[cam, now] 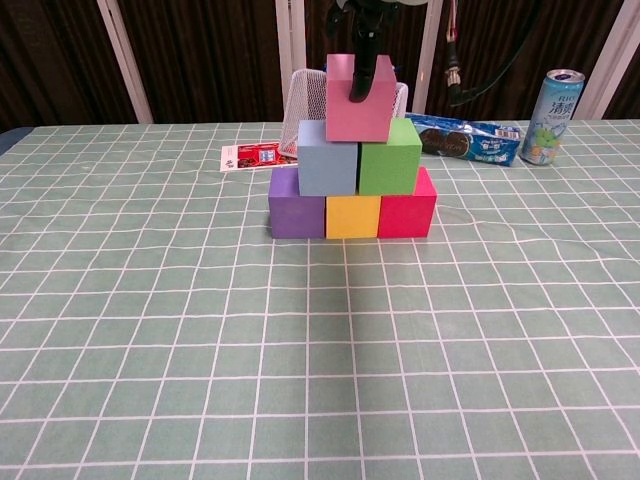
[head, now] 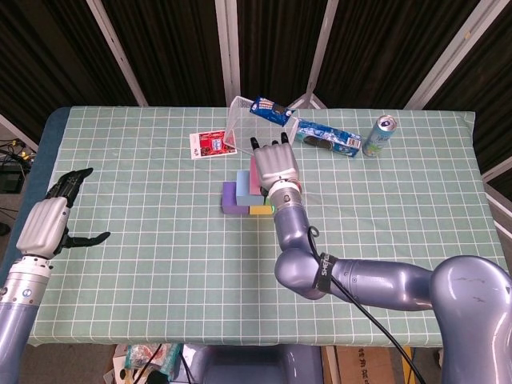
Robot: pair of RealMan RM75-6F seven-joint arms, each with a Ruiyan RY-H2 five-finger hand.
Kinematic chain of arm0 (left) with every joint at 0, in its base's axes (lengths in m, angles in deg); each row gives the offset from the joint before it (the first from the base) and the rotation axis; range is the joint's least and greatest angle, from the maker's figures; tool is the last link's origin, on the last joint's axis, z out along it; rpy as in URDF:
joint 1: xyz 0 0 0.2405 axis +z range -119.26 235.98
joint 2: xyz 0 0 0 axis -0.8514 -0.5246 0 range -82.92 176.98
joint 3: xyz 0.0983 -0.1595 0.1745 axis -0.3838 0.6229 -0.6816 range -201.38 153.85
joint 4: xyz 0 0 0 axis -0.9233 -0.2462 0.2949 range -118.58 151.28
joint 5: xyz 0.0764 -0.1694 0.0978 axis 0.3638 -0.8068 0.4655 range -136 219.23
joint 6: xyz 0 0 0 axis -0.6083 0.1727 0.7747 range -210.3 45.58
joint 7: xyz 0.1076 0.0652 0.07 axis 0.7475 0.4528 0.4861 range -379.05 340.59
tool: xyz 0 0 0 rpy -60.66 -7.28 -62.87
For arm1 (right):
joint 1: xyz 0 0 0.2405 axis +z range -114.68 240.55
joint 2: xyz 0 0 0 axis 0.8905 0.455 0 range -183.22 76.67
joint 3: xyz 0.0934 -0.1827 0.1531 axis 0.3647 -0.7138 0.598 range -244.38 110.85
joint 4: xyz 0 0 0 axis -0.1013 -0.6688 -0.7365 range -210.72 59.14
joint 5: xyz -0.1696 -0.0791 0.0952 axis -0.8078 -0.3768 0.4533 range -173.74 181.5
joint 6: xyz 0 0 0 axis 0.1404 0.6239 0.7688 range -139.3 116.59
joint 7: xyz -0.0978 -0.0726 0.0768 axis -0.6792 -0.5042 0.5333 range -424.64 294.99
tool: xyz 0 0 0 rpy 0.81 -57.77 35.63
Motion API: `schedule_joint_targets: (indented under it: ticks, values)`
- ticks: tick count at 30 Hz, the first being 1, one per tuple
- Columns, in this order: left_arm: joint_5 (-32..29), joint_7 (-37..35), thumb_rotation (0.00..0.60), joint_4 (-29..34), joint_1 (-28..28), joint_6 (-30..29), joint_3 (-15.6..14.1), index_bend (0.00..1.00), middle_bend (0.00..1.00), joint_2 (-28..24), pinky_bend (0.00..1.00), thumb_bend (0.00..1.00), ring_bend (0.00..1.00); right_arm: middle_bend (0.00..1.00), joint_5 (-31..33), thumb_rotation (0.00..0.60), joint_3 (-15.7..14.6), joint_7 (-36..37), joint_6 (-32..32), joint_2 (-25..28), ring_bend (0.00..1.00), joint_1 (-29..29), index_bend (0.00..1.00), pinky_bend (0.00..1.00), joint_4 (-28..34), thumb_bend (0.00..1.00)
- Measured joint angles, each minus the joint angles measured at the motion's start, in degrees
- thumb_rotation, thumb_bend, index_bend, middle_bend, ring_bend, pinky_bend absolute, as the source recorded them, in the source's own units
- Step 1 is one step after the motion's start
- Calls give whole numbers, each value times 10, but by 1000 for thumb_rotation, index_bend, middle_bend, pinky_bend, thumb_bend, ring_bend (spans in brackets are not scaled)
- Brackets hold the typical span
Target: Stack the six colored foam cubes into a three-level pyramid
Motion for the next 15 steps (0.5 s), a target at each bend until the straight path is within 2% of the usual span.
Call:
schedule_joint_targets:
  ticks: [15]
  values:
    - [-1, 1, 600, -2, -1, 1, 0, 0, 60, 2, 97, 100, 2, 366, 10, 600, 6, -18, 5, 6, 211, -6, 0, 0, 4, 289]
